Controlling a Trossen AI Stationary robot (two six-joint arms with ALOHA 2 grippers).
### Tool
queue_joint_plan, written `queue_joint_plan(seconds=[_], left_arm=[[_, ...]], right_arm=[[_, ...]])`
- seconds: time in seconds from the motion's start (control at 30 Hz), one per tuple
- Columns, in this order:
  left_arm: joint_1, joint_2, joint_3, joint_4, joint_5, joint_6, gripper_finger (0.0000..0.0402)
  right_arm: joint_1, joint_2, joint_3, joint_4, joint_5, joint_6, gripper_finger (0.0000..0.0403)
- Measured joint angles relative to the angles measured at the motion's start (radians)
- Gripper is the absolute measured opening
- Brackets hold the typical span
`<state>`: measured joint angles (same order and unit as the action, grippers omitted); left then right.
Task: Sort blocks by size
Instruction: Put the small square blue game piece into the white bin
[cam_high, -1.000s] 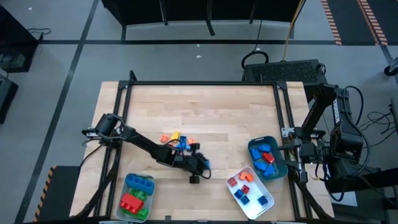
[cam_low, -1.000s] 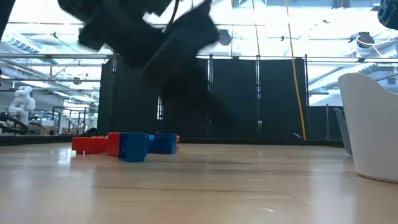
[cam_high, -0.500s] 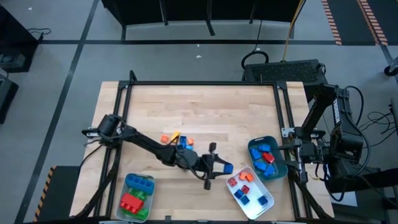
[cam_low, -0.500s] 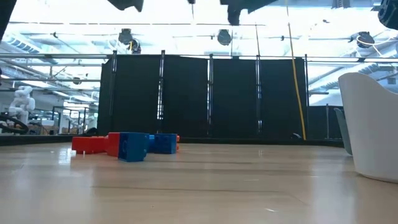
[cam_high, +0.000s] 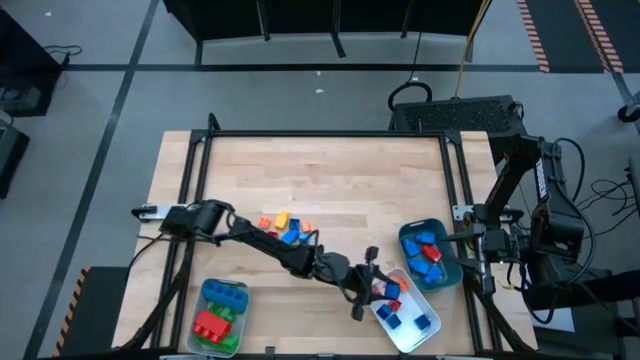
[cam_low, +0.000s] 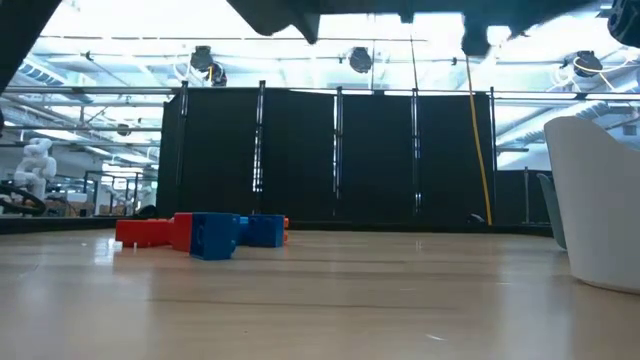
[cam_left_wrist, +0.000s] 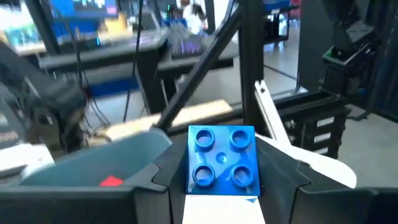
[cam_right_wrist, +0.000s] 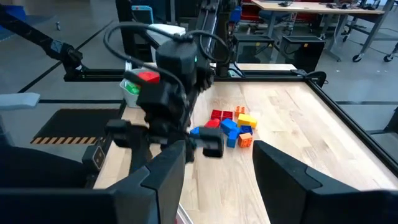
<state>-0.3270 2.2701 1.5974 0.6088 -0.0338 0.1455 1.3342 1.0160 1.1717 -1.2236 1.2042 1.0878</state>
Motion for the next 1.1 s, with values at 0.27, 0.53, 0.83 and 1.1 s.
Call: queue_joint_plan(seconds=[0.27, 0.53, 0.83, 1.1], left_arm=[[0.013, 0.068, 0.043, -0.033, 0.011, -0.032, 0.0193], [0.023, 0.054, 0.045, -0.076, 0.088, 0.035, 0.0252], [0.021, -0.089, 0.049, -0.462, 0.116, 0.206, 0.0264], [0.022, -0.346, -0.048, -1.016, 0.079, 0.165, 0.0264]], right_arm=[[0.000, 0.000, 0.000, 0.000, 0.000, 0.000, 0.0171], [0.000, 0.000, 0.000, 0.001, 0.000, 0.000, 0.0171], [0.000, 0.000, 0.000, 0.001, -0.001, 0.000, 0.0171], [0.000, 0.000, 0.000, 0.001, -0.006, -0.001, 0.0171]])
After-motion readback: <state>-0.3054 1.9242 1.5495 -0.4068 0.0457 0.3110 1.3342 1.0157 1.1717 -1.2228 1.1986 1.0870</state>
